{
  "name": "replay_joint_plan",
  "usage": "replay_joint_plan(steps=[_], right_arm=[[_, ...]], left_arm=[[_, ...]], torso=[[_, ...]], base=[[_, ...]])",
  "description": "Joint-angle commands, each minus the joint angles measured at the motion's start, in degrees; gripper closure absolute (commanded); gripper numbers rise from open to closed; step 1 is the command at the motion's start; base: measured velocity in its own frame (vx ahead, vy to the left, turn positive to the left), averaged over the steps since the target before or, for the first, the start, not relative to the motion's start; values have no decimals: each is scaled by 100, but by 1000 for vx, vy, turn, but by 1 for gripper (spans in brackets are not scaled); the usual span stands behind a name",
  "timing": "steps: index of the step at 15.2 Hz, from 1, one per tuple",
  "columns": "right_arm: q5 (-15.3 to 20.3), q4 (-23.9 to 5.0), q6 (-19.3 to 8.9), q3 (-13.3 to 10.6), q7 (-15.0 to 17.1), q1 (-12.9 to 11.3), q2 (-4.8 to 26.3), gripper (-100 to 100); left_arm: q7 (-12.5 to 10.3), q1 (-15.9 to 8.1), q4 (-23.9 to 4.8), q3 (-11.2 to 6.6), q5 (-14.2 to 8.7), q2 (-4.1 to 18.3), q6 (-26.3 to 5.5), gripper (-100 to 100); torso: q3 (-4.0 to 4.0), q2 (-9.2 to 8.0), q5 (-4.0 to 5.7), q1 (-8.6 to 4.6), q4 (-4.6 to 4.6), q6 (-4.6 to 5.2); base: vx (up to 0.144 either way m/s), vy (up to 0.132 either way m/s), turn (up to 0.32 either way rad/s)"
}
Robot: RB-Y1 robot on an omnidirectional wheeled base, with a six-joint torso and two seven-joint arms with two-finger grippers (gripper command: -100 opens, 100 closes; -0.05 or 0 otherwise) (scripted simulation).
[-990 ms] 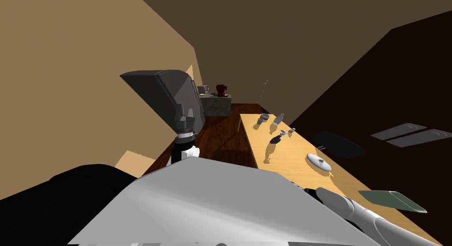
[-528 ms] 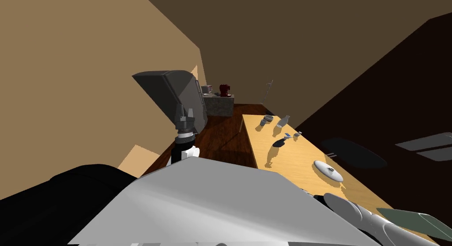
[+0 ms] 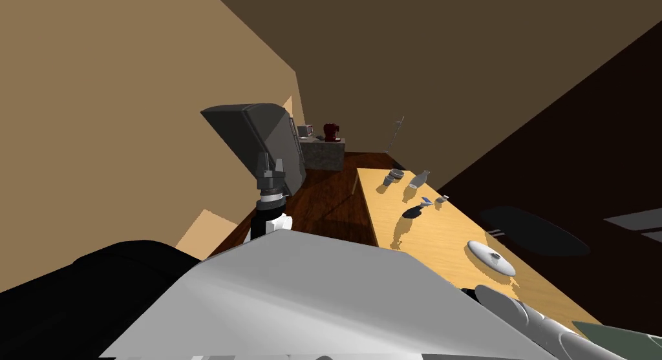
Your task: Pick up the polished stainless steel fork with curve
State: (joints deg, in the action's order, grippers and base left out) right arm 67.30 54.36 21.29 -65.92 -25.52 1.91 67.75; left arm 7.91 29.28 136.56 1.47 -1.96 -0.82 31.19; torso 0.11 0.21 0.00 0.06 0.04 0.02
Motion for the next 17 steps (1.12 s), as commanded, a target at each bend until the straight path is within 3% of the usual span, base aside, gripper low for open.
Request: replay_joint_plan(steps=[1, 2, 3, 6, 7, 9, 10, 11, 14, 15, 17], right_arm=[[56, -45, 41, 286, -96, 82, -49, -100], [56, -45, 41, 335, -96, 82, -49, -100], [213, -261, 192, 530, -353, 293, -235, -100], [213, -261, 192, 848, -353, 293, -235, -100], [369, -476, 342, 1059, -609, 504, -422, -100], [369, -476, 342, 1333, -609, 504, -422, -100], [369, -476, 342, 1360, -609, 504, -422, -100], [525, -691, 493, 1582, -865, 714, -609, -100], [525, -691, 493, 1872, -865, 714, -609, -100], [681, -907, 644, 2048, -1121, 925, -795, -100], [681, -907, 644, 2319, -1121, 925, -795, -100]], left_arm=[[0, 0, 0, 0, 0, 0, 0, 0], [0, 0, 0, 0, 0, 0, 0, 0], [0, 0, 0, 0, 0, 0, 0, 0], [0, 0, 0, 0, 0, 0, 0, 0], [0, 0, 0, 0, 0, 0, 0, 0], [0, 0, 0, 0, 0, 0, 0, 0], [0, 0, 0, 0, 0, 0, 0, 0], [0, 0, 0, 0, 0, 0, 0, 0], [0, 0, 0, 0, 0, 0, 0, 0], [0, 0, 0, 0, 0, 0, 0, 0], [0, 0, 0, 0, 0, 0, 0, 0]], torso=[[0, 0, 0, 0, 0, 0], [0, 0, -1, 0, 0, 0], [-1, -1, -1, -1, 0, 0], [0, 0, 0, -1, 0, 0], [-1, -1, -1, -2, 0, 0], [0, 0, 0, -1, 0, 0], [0, 0, -1, -1, 0, 0], [0, -1, -1, -2, 0, 0], [0, -1, -1, -1, 0, 0], [-1, -1, -1, -2, -1, 0], [0, 2, 0, -1, -1, -2]], base=[[15, 12, 24], [9, 6, 1], [15, 11, 64], [15, 8, 20], [17, 8, 58], [19, 10, 36], [10, 6, -3], [15, 10, 55], [15, 10, 24], [20, 11, 57], [20, 11, 40]])
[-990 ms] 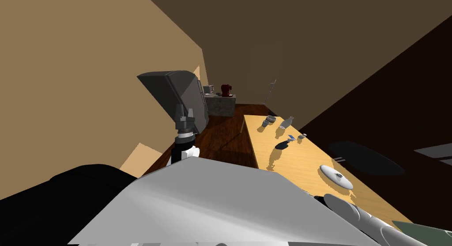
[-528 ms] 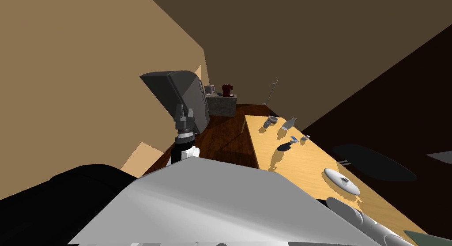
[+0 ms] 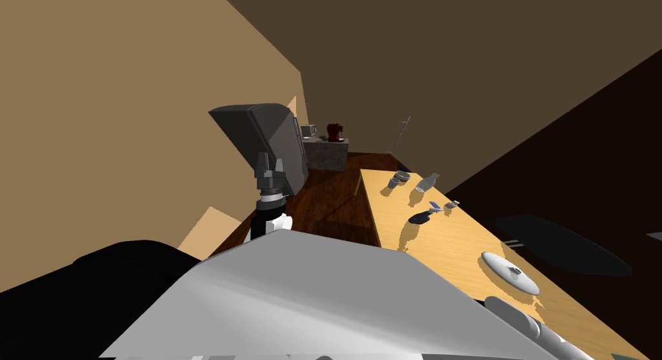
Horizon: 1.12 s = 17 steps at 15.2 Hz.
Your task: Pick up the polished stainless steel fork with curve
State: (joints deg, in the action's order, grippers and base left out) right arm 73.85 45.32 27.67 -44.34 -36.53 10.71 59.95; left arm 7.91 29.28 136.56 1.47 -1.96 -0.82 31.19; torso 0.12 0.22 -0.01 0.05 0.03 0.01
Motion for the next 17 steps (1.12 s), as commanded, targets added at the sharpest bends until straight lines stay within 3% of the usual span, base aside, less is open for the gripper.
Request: replay_joint_plan(steps=[1, 2, 5, 6, 9, 10, 13, 14, 15, 17], right_arm=[[27, -3, 6, 226, -21, 45, -15, -100], [183, -218, 156, 386, -277, 256, -202, -100], [183, -218, 156, 738, -277, 256, -202, -100], [339, -434, 307, 905, -534, 467, -388, -100], [339, -434, 307, 1251, -534, 467, -388, -100], [495, -649, 458, 1395, -790, 677, -575, -100], [495, -649, 458, 1754, -790, 677, -575, -100], [495, -649, 458, 1763, -790, 677, -575, -100], [652, -864, 609, 1967, -1046, 888, -761, -100], [652, -864, 609, 2138, -1046, 888, -761, -100]], left_arm=[[0, 0, 0, 0, 0, 0, 0, 0], [0, 0, 0, 0, 0, 0, 0, 0], [0, 0, 0, 0, 0, 0, 0, 0], [0, 0, 0, 0, 0, 0, 0, 0], [0, 0, 0, 0, 0, 0, 0, 0], [0, 0, 0, 0, 0, 0, 0, 0], [0, 0, 0, 0, 0, 0, 0, 0], [0, 0, 0, 0, 0, 0, 0, 0], [0, 0, 0, 0, 0, 0, 0, 0], [0, 0, 0, 0, 0, 0, 0, 0]], torso=[[0, 0, 0, 0, 0, 0], [-1, -1, 0, -1, 0, 0], [0, -1, 3, -2, 0, 1], [-1, -3, 3, -5, 0, 1], [-1, -7, 12, -12, 5, 11], [-3, -10, 13, -15, 4, 11], [-3, -10, 13, -15, 4, 11], [-3, -11, 13, -17, 4, 10], [-4, -12, 14, -18, 3, 10], [-3, -11, 15, -15, 5, 13]], base=[[9, 5, -8], [16, 10, 57], [16, 9, 22], [14, 11, 61], [16, 9, 24], [18, 8, 55], [15, 8, 22], [0, 0, 0], [14, 8, 62], [21, 9, 46]])
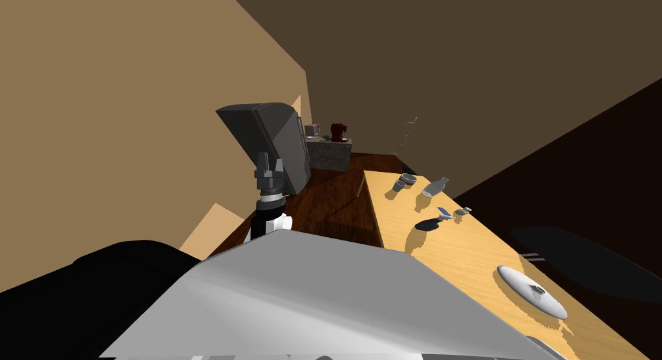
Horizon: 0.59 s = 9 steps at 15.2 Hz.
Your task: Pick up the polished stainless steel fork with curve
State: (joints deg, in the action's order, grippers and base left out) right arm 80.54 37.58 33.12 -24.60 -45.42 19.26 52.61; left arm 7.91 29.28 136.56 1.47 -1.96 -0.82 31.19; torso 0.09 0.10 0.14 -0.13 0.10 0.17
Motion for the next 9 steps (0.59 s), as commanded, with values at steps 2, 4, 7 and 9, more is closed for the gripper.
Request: replay_joint_plan(steps=[2, 4, 7, 9], right_arm=[[-17, -89, 64, 301, -157, 32, -27, -100], [-22, -53, 48, 245, -140, 57, -21, 100], [-21, -47, 41, 248, -145, 48, -14, 100], [-173, 126, -87, -44, 100, -178, 159, 100]], left_arm=[[0, 0, 0, 0, 0, 0, 0, 0], [0, 0, 0, 0, 0, 0, 0, 0], [0, 0, 0, 0, 0, 0, 0, 0], [0, 0, 0, 0, 0, 0, 0, 0]], torso=[[-1, -2, -1, -3, 0, 1], [-3, -5, 0, -6, -1, -1], [-4, -11, 4, -7, 2, 10], [-5, -9, 2, -7, -2, 3]], base=[[7, 5, -11], [0, 0, 0], [1, 0, 4], [-10, -4, -39]])
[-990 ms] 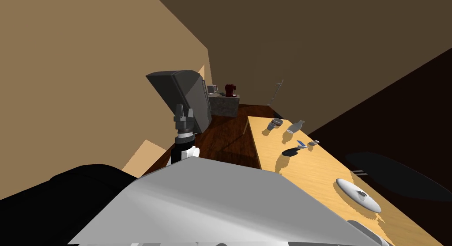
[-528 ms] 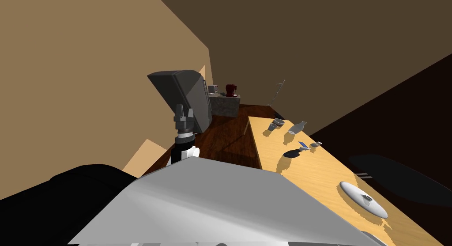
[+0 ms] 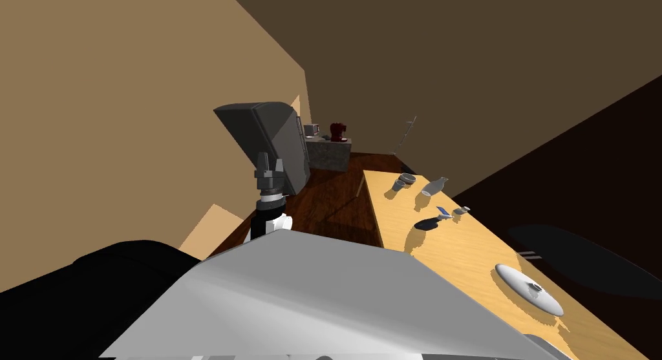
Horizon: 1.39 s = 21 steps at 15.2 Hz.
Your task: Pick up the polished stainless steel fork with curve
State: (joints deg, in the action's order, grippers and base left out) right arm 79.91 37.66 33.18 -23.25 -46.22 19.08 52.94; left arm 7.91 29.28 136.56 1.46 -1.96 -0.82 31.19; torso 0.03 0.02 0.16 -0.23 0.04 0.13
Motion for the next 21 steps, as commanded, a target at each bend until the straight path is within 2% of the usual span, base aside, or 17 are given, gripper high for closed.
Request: replay_joint_plan(steps=[1, 2, 3, 4, 7, 8, 10, 11, 12, 14, 15, 16, 18, 19, 20, 21], right_arm=[[-111, 118, -93, -286, 180, -160, 126, 100], [-111, 118, -93, -346, 180, -160, 126, 100], [-267, 333, -243, -510, 401, -371, 313, 100], [-267, 225, -243, -595, 356, -371, 313, 100], [-267, 333, -243, -859, 436, -371, 313, 100], [-423, 508, -394, -1032, 616, -582, 499, 100], [-423, 549, -394, -1357, 692, -582, 499, 100], [-423, 549, -394, -1371, 692, -582, 499, 100], [-580, 764, -545, -1572, 948, -792, 686, 100], [-580, 764, -545, -1869, 948, -792, 686, 100], [-580, 764, -545, -1883, 948, -792, 686, 100], [-736, 979, -695, -2074, 1205, -1003, 873, 100], [-736, 979, -695, -2395, 1205, -1003, 873, 100], [-736, 979, -695, -2395, 1205, -1003, 873, 100], [-892, 1195, -846, -2598, 1461, -1214, 1059, 100], [-892, 1195, -846, -2754, 1461, -1214, 1059, 100]], left_arm=[[0, 0, 0, 0, 0, 0, 0, 0], [0, 0, 0, 0, 0, 0, 0, 0], [0, 0, 0, 0, 0, 0, 0, 0], [0, 0, 0, 0, 0, 0, 0, 0], [0, 0, 0, 0, 0, 0, 0, 0], [0, 0, 0, 0, 0, 0, 0, 0], [0, 0, 0, 0, 0, 0, 0, 0], [0, 0, 0, 0, 0, 0, 0, 0], [0, 0, 0, 0, 0, 0, 0, 0], [0, 0, 0, 0, 0, 0, 0, 0], [0, 0, 0, 0, 0, 0, 0, 0], [0, 0, 0, 0, 0, 0, 0, 0], [0, 0, 0, 0, 0, 0, 0, 0], [0, 0, 0, 0, 0, 0, 0, 0], [0, 0, 0, 0, 0, 0, 0, 0], [0, 0, 0, 0, 0, 0, 0, 0]], torso=[[0, 0, 0, 0, 0, 0], [-1, -2, 0, -1, 0, 0], [-1, -3, 1, -1, 1, 3], [-1, 1, -2, -5, -3, -5], [-1, -3, 2, -1, 3, 8], [0, -3, 4, 2, 4, 10], [-2, -3, 0, 3, 0, 3], [-1, -3, 2, 2, 2, 7], [0, -3, 2, 2, 4, 10], [-2, -4, 0, 1, 1, 5], [-1, -5, 1, 0, 3, 10], [0, -4, 2, 0, 4, 11], [-2, -5, -2, 2, 1, 8], [-2, -6, 1, 0, 3, 11], [-1, -6, 2, 0, 4, 13], [-2, -4, -3, 1, 1, 8]], base=[[-27, -11, -56], [-19, -10, -3], [-27, -16, -81], [-26, -15, -38], [-9, -10, 1], [-17, -3, -74], [-19, -7, -33], [-7, -4, 13], [-19, -9, -72], [-20, -11, -29], [-7, -5, 1], [-15, -9, -72], [-21, -10, -37], [-9, -7, 13], [-17, -9, -71], [-20, -13, -59]])
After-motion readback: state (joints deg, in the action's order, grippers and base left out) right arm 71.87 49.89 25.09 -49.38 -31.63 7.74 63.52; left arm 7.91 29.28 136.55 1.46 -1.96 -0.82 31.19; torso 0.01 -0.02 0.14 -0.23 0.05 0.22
